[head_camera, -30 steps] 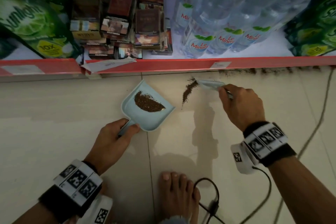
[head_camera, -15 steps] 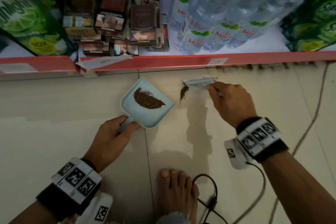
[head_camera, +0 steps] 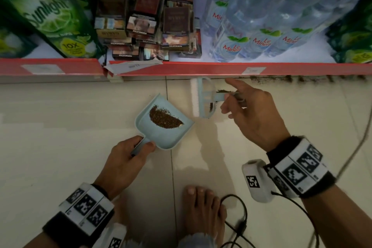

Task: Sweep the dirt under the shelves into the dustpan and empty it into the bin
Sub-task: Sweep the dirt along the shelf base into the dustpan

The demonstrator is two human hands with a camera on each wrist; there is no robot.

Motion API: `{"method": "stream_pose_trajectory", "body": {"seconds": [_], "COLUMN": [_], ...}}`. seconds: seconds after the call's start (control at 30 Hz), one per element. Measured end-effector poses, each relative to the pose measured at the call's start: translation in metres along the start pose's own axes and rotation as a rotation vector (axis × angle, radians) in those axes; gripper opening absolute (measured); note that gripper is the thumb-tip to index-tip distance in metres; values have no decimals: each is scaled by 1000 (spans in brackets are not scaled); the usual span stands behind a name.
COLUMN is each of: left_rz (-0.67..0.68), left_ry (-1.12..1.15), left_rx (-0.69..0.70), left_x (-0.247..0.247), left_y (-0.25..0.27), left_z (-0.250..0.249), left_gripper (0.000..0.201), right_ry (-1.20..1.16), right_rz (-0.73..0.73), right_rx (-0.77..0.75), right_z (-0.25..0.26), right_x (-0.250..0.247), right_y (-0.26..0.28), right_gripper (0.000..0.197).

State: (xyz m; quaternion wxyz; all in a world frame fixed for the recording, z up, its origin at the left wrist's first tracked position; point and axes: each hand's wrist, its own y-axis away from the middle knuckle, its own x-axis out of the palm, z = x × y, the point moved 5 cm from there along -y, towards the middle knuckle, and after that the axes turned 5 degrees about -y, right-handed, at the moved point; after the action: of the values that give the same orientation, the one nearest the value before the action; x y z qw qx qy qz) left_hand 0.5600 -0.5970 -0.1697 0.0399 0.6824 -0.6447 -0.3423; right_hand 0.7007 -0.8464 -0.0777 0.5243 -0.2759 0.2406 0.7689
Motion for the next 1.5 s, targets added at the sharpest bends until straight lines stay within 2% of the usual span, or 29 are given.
{"method": "stream_pose_trajectory", "body": {"seconds": [0.23, 0.37, 0.5, 0.6, 0.73, 0.8, 0.93, 1.03, 1.17, 1.3, 1.4, 1.5], "left_rz": [-61, -83, -94, -90, -87, -80, -63, -55, -43, -68, -75, -46], "left_ry": [58, 69, 58, 42, 49, 36, 41, 51, 24, 19, 25, 42], "left_rx": [-21, -21, -45, -61, -75, -68, -60, -57, -55, -53, -79, -121], "left_x": [-14, -20, -23, -24, -22, -21, -19, -16, -15, -22, -25, -30], "left_y": [16, 21, 23, 22, 19, 18, 16, 16, 20, 22, 21, 21], "left_z": [12, 15, 18, 21, 17, 14, 10, 9, 9, 13, 17, 14], "left_gripper": [37, 39, 37, 36, 35, 36, 35, 34, 35, 37, 37, 36], "right_ry": [364, 559, 789, 814, 894, 917, 953, 823, 783, 803, 799, 880], "right_rz": [55, 126, 182, 181, 265, 334, 262, 226, 230, 255, 271, 347], "right_rx": [-198, -322, -291, -268, -187, -90, -53, -131, -244, -302, -277, -192], "right_z": [35, 46, 42, 40, 22, 3, 1, 22, 55, 74, 61, 29], "right_x": [16, 46, 81, 89, 70, 46, 4, 17, 75, 119, 113, 76], "right_y": [-8, -25, -53, -64, -52, -39, -17, -24, -49, -64, -67, -56], "right_gripper": [19, 32, 42, 42, 57, 53, 43, 49, 63, 60, 55, 47]}}
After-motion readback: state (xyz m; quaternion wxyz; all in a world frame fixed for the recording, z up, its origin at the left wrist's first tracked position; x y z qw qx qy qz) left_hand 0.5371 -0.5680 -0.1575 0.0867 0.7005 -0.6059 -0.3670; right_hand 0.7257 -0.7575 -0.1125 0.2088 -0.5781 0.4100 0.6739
